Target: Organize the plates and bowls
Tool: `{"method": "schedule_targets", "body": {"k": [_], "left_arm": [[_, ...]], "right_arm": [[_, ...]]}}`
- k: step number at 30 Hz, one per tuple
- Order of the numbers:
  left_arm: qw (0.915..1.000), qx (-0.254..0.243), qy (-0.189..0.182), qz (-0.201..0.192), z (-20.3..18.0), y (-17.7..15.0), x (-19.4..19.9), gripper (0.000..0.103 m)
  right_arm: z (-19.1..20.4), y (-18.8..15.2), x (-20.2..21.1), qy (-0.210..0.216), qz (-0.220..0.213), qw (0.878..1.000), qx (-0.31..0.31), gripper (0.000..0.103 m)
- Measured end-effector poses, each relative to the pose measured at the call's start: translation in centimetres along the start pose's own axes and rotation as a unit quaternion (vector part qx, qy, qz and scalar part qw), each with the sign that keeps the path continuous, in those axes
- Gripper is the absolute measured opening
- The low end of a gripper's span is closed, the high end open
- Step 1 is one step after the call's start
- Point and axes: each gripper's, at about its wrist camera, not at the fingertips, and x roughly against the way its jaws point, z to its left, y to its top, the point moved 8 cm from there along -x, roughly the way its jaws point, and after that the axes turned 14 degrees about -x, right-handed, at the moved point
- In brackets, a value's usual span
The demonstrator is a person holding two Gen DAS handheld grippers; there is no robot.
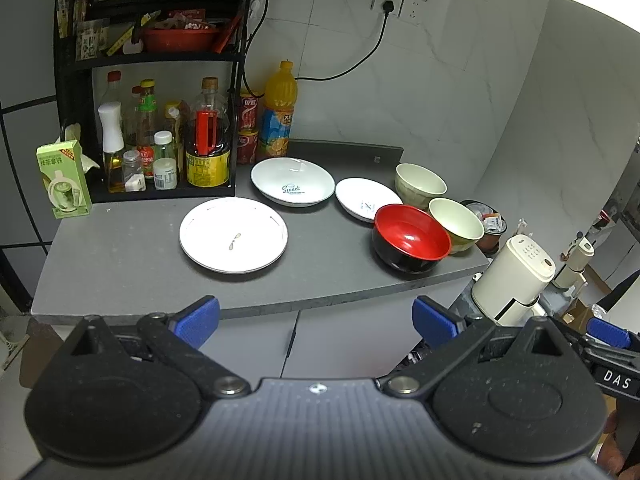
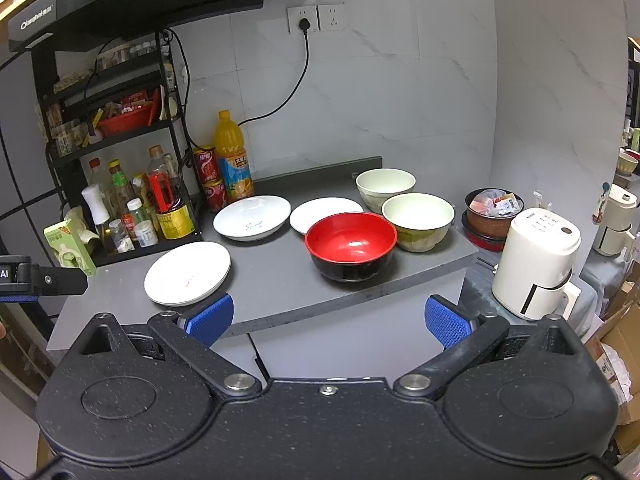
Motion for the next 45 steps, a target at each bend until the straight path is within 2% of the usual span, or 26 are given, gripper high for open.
{"method": "schedule_targets", "body": {"k": [21,32,39,45], "left_arm": [[0.9999,0.001,0.007,0.012,0.5,0.1,-1.0,0.102],[0.9998,0.001,0.013,0.012,0.1,0.8,-1.6,0.102],[0.9995,0.004,0.019,0.023,-0.6,1.9,-3.1,0.102],[0.9996,0.005,0.006,0.028,-1.5,3.6,-5.6,0.102]], "right_arm": [[0.5,-0.2,-1.0,0.006,0.013,1.000,0.008,0.103],[-0.8,0.9,-2.1,0.012,0.019,1.000,0.009,0.103],[-1.8,2.1,-3.2,0.022,0.028,0.999,0.005,0.103],[-2.9,3.1,-5.1,0.016,0.037,0.999,-0.001,0.103]]}}
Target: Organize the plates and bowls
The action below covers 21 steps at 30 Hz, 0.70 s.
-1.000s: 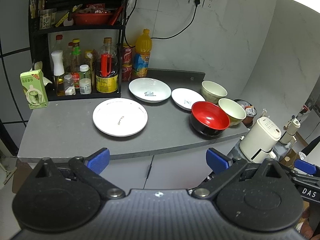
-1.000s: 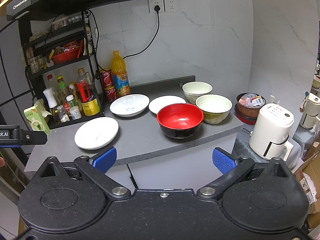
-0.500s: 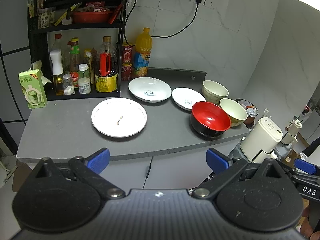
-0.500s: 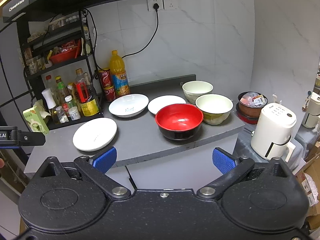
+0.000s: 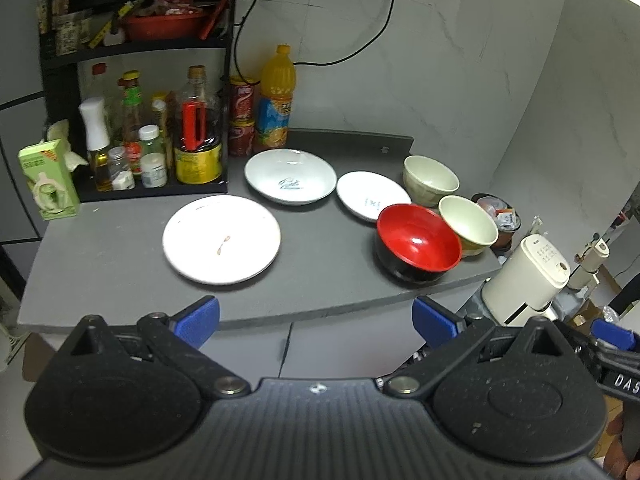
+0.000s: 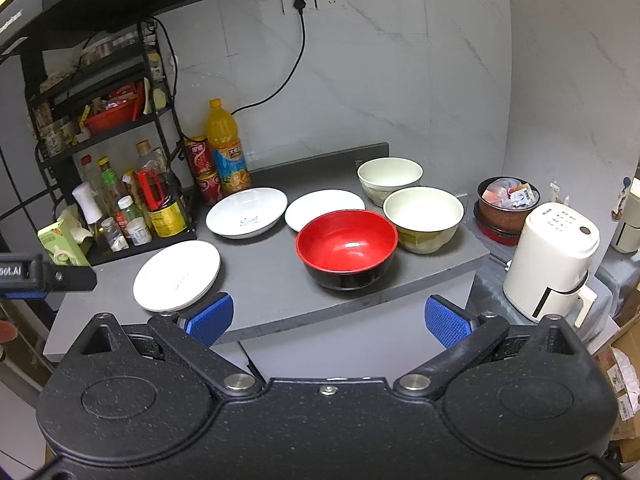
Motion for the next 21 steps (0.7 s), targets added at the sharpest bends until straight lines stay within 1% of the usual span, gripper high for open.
{"method": "schedule_targets", "body": {"k": [3,6,10,13,15,17,21], "left_arm": [[0.9997,0.000,-0.023,0.000,-0.6,1.3,-1.5,0.102],[0.9995,-0.005,-0.031,-0.006,-0.9,2.9,-2.9,0.102],[0.9993,-0.008,-0.037,0.004,-1.2,4.4,-5.2,0.101],[0.9990,-0.010,-0.043,0.009,-1.2,5.6,-7.0,0.101],[0.9987,0.001,-0.046,0.020,-0.8,6.3,-8.6,0.101],[0.9981,0.005,-0.052,0.031,-0.5,6.9,-10.1,0.101],[0.9977,-0.004,-0.056,0.039,0.0,8.3,-12.6,0.100]], "right_arm": [[-0.5,0.7,-1.1,-0.008,0.002,1.000,-0.003,0.103],[-1.1,1.6,-2.2,-0.007,0.002,1.000,-0.015,0.103],[-1.6,2.7,-3.7,-0.018,0.002,1.000,-0.016,0.103],[-2.0,3.8,-5.1,-0.002,0.007,0.999,-0.041,0.103],[-2.3,4.3,-6.2,0.005,0.017,0.998,-0.057,0.103],[-2.6,4.9,-7.3,-0.007,0.019,0.998,-0.058,0.103],[-3.1,5.5,-9.6,-0.030,0.021,0.998,-0.059,0.103]]}}
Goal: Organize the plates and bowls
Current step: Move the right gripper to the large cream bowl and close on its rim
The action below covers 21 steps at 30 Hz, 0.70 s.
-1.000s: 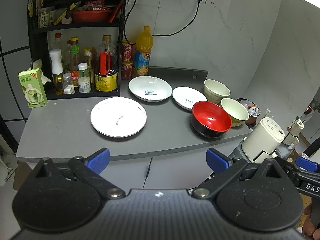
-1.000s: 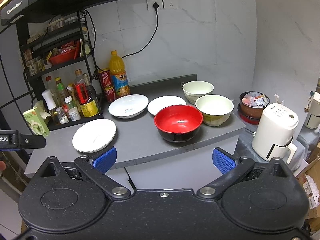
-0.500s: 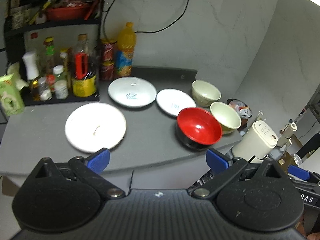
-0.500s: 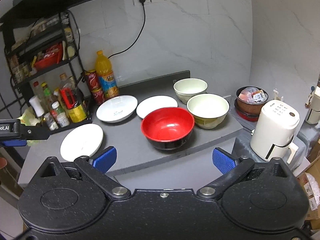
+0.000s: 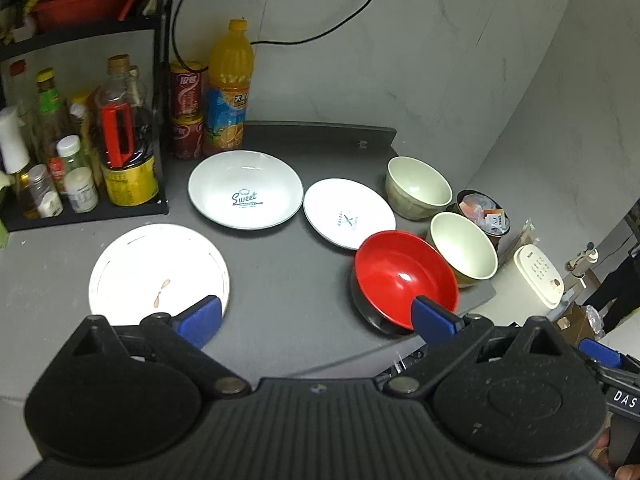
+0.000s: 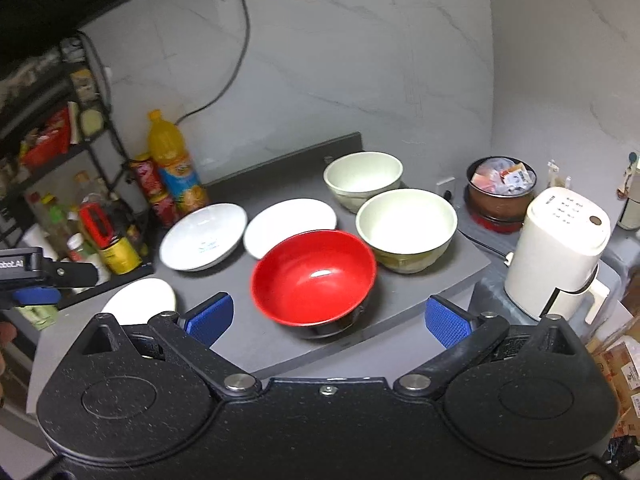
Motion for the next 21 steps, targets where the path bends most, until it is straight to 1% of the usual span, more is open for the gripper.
{"method": "schedule_targets", "body": {"k": [3,7,11,14,18,21], "left_arm": [[0.9999,-0.005,-0.008,0.010,0.4,1.0,-1.6,0.100],[0.9990,-0.038,-0.017,0.018,0.2,2.2,-3.8,0.100],[0.9974,-0.055,-0.030,0.036,-0.1,3.2,-6.2,0.099],[0.9963,-0.069,-0.033,0.039,-0.4,4.0,-7.5,0.099],[0.9954,-0.070,-0.042,0.051,-1.1,4.7,-9.4,0.098],[0.9946,-0.074,-0.047,0.056,-1.9,5.4,-10.9,0.096]], "right_arm": [[-0.5,0.6,-1.5,-0.013,-0.001,1.000,-0.017,0.103],[-1.3,1.4,-3.0,-0.031,-0.013,0.999,-0.030,0.103],[-2.0,2.0,-4.5,-0.042,-0.009,0.998,-0.052,0.103],[-2.4,2.2,-5.4,-0.048,-0.005,0.997,-0.054,0.103],[-3.3,2.7,-7.0,-0.055,0.003,0.996,-0.064,0.103],[-3.9,3.4,-8.1,-0.060,0.002,0.997,-0.057,0.103]]}}
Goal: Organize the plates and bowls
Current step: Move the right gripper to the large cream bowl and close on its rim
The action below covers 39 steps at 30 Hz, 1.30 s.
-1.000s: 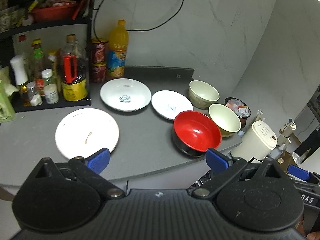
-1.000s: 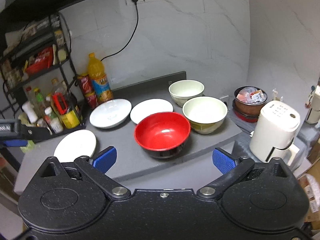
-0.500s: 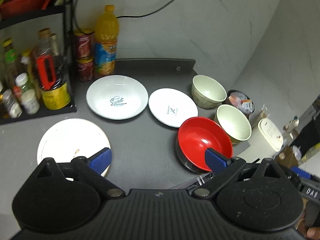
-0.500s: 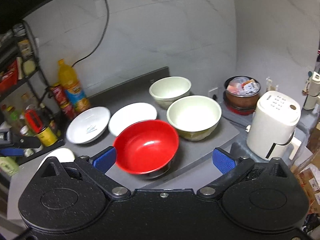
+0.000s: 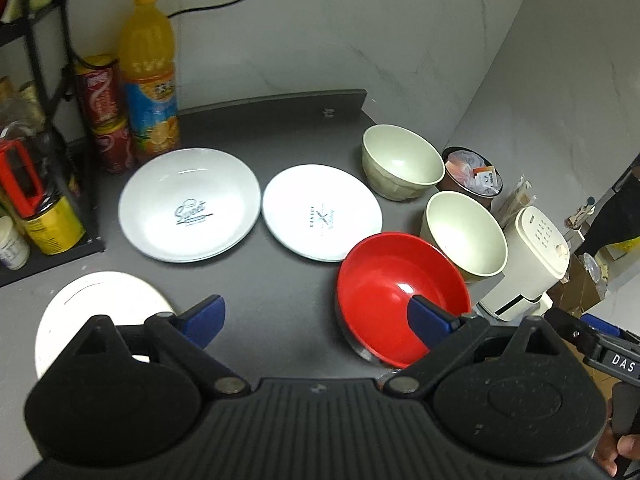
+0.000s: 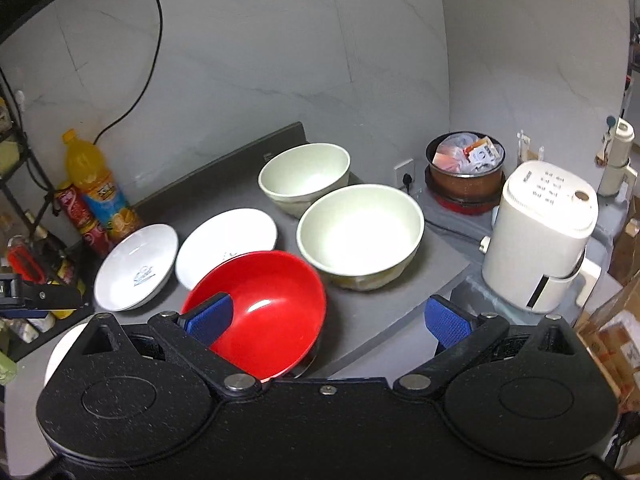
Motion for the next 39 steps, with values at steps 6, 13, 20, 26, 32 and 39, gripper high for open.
{"method": "schedule_targets", "body": {"k": [6,13,20,26,32,39], "left_arm": [[1.0000,-0.008,-0.001,0.005,-1.6,2.5,-2.9,0.095],[0.9998,-0.015,0.007,0.012,-4.3,5.8,-6.2,0.095],[0.9997,0.006,-0.011,0.019,-7.1,8.1,-9.7,0.086],[0.9984,0.033,-0.017,0.043,-8.7,9.1,-12.9,0.074],[0.9971,0.040,-0.013,0.063,-10.0,9.9,-15.5,0.070],[0.9961,0.042,-0.007,0.077,-11.5,10.7,-18.1,0.065]], "right_arm": [[-1.1,2.1,-2.7,-0.012,-0.006,1.000,0.028,0.103],[-2.9,4.3,-6.3,-0.004,0.008,1.000,0.029,0.103],[-4.1,5.7,-9.6,0.017,0.038,0.999,0.027,0.103],[-5.5,6.3,-12.0,0.024,0.066,0.997,0.029,0.103],[-7.2,6.5,-14.5,0.031,0.098,0.995,0.022,0.103],[-8.6,7.0,-16.5,0.043,0.128,0.991,-0.004,0.085]]}}
